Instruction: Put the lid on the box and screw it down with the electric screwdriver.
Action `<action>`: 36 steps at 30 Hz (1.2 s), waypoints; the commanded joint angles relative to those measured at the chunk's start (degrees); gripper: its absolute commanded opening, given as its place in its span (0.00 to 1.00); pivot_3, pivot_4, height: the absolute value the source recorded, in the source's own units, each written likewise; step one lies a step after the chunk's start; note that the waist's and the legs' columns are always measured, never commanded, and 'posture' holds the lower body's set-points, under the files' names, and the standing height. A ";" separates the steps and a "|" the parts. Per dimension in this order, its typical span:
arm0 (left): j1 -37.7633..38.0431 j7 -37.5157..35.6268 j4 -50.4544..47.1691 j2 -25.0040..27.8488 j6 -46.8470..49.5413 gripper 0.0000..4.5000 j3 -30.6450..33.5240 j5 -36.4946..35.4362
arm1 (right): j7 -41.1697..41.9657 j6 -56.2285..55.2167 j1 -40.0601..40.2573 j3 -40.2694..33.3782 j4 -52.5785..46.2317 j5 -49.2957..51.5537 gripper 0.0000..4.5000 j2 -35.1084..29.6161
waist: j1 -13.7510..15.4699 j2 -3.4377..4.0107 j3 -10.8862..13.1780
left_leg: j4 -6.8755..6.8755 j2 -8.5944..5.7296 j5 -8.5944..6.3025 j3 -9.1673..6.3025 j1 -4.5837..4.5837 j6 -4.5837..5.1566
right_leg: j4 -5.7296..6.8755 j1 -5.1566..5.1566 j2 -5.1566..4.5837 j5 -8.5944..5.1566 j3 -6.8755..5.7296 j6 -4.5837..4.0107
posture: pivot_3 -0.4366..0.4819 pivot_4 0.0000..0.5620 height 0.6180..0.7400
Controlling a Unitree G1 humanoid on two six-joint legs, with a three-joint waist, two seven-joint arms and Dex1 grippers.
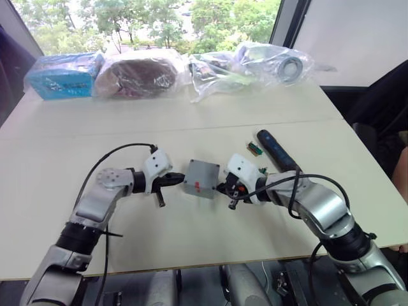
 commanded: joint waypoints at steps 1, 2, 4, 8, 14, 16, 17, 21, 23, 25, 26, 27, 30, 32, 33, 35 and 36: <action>-1.30 -1.58 1.12 -1.57 -3.45 0.00 -1.10 0.82 | 0.47 0.90 -1.91 -1.14 -4.07 2.08 0.02 0.39 | -0.12 0.00 0.00 | 0.00 0.00 0.00 0.01 0.00 0.00 | 0.00 0.00 -0.01 0.00 0.00 0.00 | 0.48 0.27 1.00; -1.44 -1.64 1.50 -1.79 -3.78 0.00 -1.04 0.98 | 0.44 1.15 -2.05 -1.22 -4.17 2.22 0.02 0.31 | -0.13 0.00 0.00 | 0.00 0.00 0.00 0.00 0.00 0.00 | 0.00 0.00 0.00 0.00 0.00 0.01 | 0.48 0.27 1.00; -1.87 -1.43 2.37 -2.27 -4.28 0.00 -0.78 1.49 | 0.62 1.53 -2.66 -1.28 -4.40 2.41 0.02 -0.30 | -0.11 0.00 0.00 | 0.00 0.00 0.00 0.00 0.00 0.00 | 0.01 0.00 0.00 0.00 0.00 0.01 | 0.48 0.27 1.00; -0.40 -2.94 1.10 0.51 -4.73 0.00 -1.28 3.37 | 0.32 0.23 -3.67 -0.63 -4.53 0.62 0.02 -3.37 | -0.11 0.00 0.00 | 0.01 0.00 0.00 0.00 0.00 0.00 | 0.01 0.00 -0.01 0.00 0.00 0.01 | 0.48 0.27 1.00; 5.45 -5.01 -6.84 6.32 -1.62 0.00 1.76 1.09 | 0.47 -5.46 -2.54 -2.96 -3.17 -1.40 0.02 -7.79 | -0.53 0.00 0.00 | 0.00 0.01 0.00 0.00 -0.01 0.00 | 0.01 -0.01 -0.02 -0.03 0.01 0.04 | 0.48 0.27 1.00; 7.70 -6.35 -10.53 8.65 0.79 0.00 2.58 -0.55 | 0.09 -10.16 -2.35 -3.21 -1.31 -3.07 0.02 -7.85 | -0.73 0.00 0.00 | 0.00 0.01 0.00 0.00 0.00 0.00 | 0.01 -0.01 -0.02 -0.03 0.01 0.04 | 0.48 0.27 1.00; 8.68 -7.10 -12.40 9.61 2.05 0.00 2.88 -1.53 | -0.21 -12.11 -2.47 -3.18 -0.07 -3.89 0.02 -7.46 | -0.72 0.00 0.00 | 0.00 0.02 0.00 0.01 0.01 0.00 | 0.02 -0.01 -0.02 -0.03 0.01 0.04 | 0.48 0.27 1.00; 10.44 -6.93 -17.57 10.34 5.74 0.00 3.49 -3.93 | -0.68 -18.97 -3.29 -2.15 5.08 -6.68 0.02 -5.12 | -0.47 0.00 0.00 | 0.00 0.01 0.00 0.01 0.01 0.00 | 0.02 0.00 -0.03 -0.04 0.00 0.03 | 0.48 0.27 1.00; 10.33 -6.41 -18.63 9.91 7.00 0.00 3.24 -4.48 | -0.54 -20.27 -3.54 -2.55 7.12 -6.47 0.02 -3.16 | -0.56 -0.07 -0.03 | 0.01 -0.01 0.00 0.00 -0.01 0.00 | 0.02 0.00 -0.04 -0.04 0.01 0.04 | 0.48 0.27 1.00; 9.82 -5.43 -18.61 9.17 7.54 0.00 3.08 -4.49 | 0.17 -22.40 -3.76 -2.33 9.22 -6.72 0.02 -1.56 | -0.61 -0.06 -0.02 | 0.03 -0.01 0.00 0.01 0.00 0.00 | 0.02 0.01 -0.04 -0.04 0.01 0.04 | 0.48 0.27 1.00; 9.59 -4.83 -18.56 8.52 7.77 0.00 3.09 -4.61 | 0.59 -23.61 -3.67 -2.17 10.51 -6.73 0.02 -0.55 | -0.61 -0.06 -0.02 | 0.03 -0.01 0.00 0.00 0.00 0.00 | 0.02 0.01 -0.03 -0.03 0.01 0.04 | 0.48 0.27 1.00; 9.19 -4.26 -18.34 7.89 8.01 0.00 3.02 -4.57 | 1.11 -25.03 -3.66 -1.75 11.86 -7.02 0.02 0.27 | -0.62 -0.06 -0.02 | 0.03 -0.01 0.00 0.00 0.01 0.00 | 0.03 0.01 -0.02 -0.03 0.01 0.05 | 0.48 0.27 1.00; 8.03 -3.29 -17.34 6.73 7.77 0.00 2.35 -3.67 | 2.63 -26.48 -3.49 -1.23 14.09 -7.09 0.02 1.70 | -0.62 -0.06 -0.02 | 0.03 0.00 0.00 0.00 0.00 0.00 | 0.03 0.01 -0.02 -0.03 0.01 0.05 | 0.48 0.27 1.00; 7.25 -3.01 -16.36 6.09 7.35 0.00 2.10 -3.32 | 3.40 -26.75 -3.34 -0.89 14.74 -7.35 0.02 1.95 | -0.62 -0.06 -0.02 | 0.03 0.00 0.00 0.00 0.01 0.00 | 0.03 0.01 -0.02 -0.03 0.01 0.05 | 0.48 0.27 1.00; 6.84 -2.85 -15.81 5.82 7.11 0.00 2.02 -3.16 | 3.85 -26.46 -3.21 -0.87 14.78 -7.29 0.02 2.07 | -0.61 -0.06 -0.02 | 0.03 0.00 0.00 0.00 0.01 0.00 | 0.04 0.01 -0.02 -0.03 0.01 0.05 | 0.48 0.27 1.00; 5.75 -2.61 -14.43 5.33 6.38 0.00 1.68 -2.57 | 4.98 -25.74 -2.68 -0.60 13.84 -7.08 0.02 1.74 | -0.62 -0.06 -0.02 | 0.03 -0.01 0.00 0.00 0.02 0.00 | 0.05 0.01 -0.02 -0.03 0.01 0.05 | 0.48 0.27 1.00; 5.20 -2.62 -13.83 5.17 6.13 0.00 1.53 -2.36 | 5.41 -25.20 -2.40 -0.56 13.19 -6.86 0.02 1.59 | -0.64 -0.06 -0.02 | 0.03 -0.01 0.00 0.00 0.02 0.00 | 0.05 0.01 -0.02 -0.03 0.01 0.05 | 0.48 0.27 1.00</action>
